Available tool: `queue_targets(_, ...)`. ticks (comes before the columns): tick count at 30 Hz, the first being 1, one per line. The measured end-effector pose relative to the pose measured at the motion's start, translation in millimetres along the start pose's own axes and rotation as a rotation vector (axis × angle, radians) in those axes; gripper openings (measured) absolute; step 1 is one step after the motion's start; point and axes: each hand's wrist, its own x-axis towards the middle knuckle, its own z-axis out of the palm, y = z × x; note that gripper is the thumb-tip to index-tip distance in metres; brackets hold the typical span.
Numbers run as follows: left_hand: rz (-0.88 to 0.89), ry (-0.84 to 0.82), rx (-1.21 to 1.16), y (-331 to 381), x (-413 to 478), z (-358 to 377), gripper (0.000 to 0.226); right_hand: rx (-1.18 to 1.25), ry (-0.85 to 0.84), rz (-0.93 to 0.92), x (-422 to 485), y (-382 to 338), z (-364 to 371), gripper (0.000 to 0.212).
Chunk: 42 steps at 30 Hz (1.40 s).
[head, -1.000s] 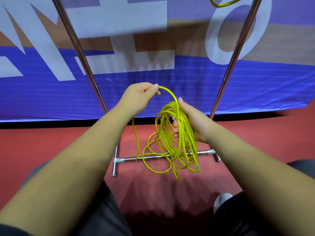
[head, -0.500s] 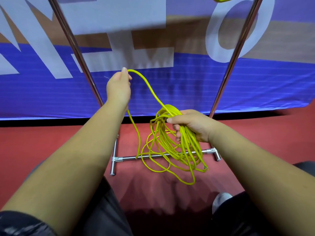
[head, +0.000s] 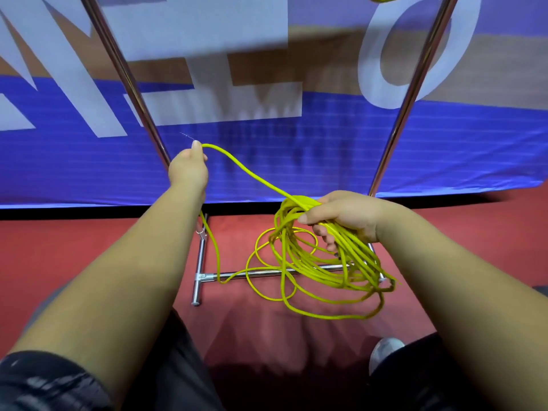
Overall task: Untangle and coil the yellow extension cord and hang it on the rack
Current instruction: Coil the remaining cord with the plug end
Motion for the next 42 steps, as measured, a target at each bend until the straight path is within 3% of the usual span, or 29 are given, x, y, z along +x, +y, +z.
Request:
queue_targets(3, 0.082, -0.055, 0.219, -7, 3, -2, 0.055, 0.062, 0.058, -0.006, 3, 2, -1, 0.032)
queue_targets(8, 0.197, -0.177, 0.534, -29, 2, -2, 0.068, 0.395, 0.138, -0.111, 1, -6, -16, 0.029)
queue_targets(15, 0.259, -0.577, 1.011, -69, 0, -19, 0.03, 0.717, 0.263, -0.288, -12, -18, -39, 0.024)
queue_targets(20, 0.184, -0.798, 1.362, -99, -10, -36, 0.032, 0.859, 0.348, -0.378, -16, -17, -49, 0.024)
queue_targets(23, 0.143, -0.964, 1.309, -102, -26, -33, 0.009, 0.88, 0.366, -0.393, -14, -17, -49, 0.025)
queue_targets(26, 0.141, -0.921, 1.151, -93, -38, -25, 0.025, 0.818, 0.392, -0.393, -10, -19, -43, 0.027)
queue_targets(30, 0.153, -0.633, 0.941, -63, -61, -8, 0.041, 0.768, 0.436, -0.408, 1, -16, -34, 0.026)
queue_targets(33, 0.342, -0.423, 0.885, -39, -78, -3, 0.034, 0.747, 0.493, -0.407, 8, -13, -31, 0.032)
queue_targets(35, 0.519, -0.551, 1.012, -27, -89, 0, 0.02, 0.722, 0.523, -0.395, 13, -10, -32, 0.034)
queue_targets(36, 0.593, -0.654, 1.108, -23, -96, 0, 0.024, 0.705, 0.527, -0.379, 15, -9, -31, 0.034)
queue_targets(38, 0.707, -0.86, 1.202, -20, -108, -1, 0.056, 0.68, 0.516, -0.344, 20, -5, -30, 0.026)
queue_targets(40, 0.843, -0.99, 1.11, -8, -121, -3, 0.066, 0.631, 0.486, -0.309, 25, -1, -24, 0.013)
queue_targets(42, 0.979, -1.015, 0.881, 9, -130, -6, 0.059, 0.511, 0.456, -0.246, 29, 4, -13, 0.009)
